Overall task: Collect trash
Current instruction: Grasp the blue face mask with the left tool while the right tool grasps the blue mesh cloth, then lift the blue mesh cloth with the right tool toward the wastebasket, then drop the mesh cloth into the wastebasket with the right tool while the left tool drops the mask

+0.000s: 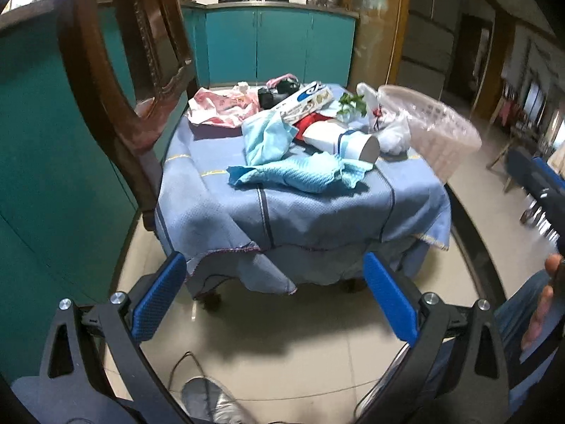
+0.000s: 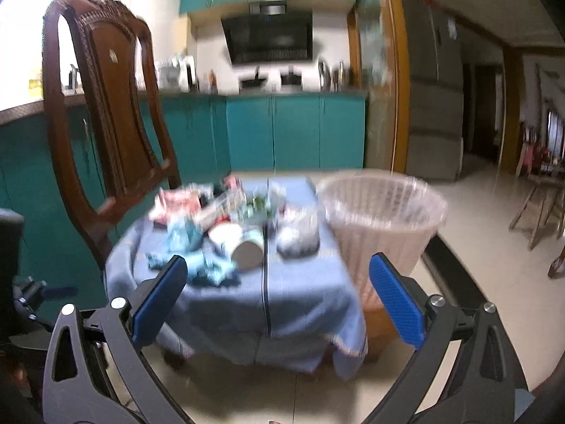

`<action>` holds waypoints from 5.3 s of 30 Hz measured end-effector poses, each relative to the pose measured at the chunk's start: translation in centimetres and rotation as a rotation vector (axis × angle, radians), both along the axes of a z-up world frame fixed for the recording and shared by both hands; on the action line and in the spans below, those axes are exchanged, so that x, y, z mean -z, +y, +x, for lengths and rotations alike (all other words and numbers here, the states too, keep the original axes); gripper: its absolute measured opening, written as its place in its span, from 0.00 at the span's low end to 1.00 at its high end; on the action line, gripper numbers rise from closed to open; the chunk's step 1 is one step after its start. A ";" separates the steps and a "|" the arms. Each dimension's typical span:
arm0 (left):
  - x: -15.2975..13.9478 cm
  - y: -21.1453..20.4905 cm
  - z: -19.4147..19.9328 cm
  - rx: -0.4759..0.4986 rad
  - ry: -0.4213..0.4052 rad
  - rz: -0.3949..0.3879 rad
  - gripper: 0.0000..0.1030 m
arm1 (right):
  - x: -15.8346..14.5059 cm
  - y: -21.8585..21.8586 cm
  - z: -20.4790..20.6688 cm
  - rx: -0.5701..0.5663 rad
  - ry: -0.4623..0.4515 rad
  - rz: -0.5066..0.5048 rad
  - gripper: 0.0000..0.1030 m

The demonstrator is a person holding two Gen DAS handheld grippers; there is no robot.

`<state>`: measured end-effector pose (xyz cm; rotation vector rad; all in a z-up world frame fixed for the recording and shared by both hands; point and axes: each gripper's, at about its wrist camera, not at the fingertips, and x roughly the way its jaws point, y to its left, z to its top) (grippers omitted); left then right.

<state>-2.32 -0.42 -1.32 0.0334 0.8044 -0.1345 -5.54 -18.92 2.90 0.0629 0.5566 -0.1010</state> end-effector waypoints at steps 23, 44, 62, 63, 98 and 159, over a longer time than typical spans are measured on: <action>3.2 -1.4 21.5 0.044 0.254 0.072 0.30 | -3.6 -3.0 16.4 -0.217 0.044 0.112 0.97; -10.9 4.5 15.5 -0.005 -0.207 -0.164 0.07 | 8.2 9.5 18.7 -0.644 0.460 -0.077 0.58; -10.3 4.5 14.2 0.003 -0.168 -0.174 0.07 | -1.8 1.1 17.7 -0.434 0.285 0.132 0.18; -10.2 4.4 14.1 0.006 -0.159 -0.177 0.07 | -2.8 -0.2 17.2 -0.393 0.261 0.134 0.18; -4.9 2.2 14.5 -0.028 -0.006 -0.101 0.07 | -1.8 -0.9 16.0 -0.335 0.275 0.109 0.18; -9.6 -25.5 25.4 0.460 -0.010 -0.047 0.60 | -7.0 -23.8 11.1 0.438 -0.269 0.427 0.87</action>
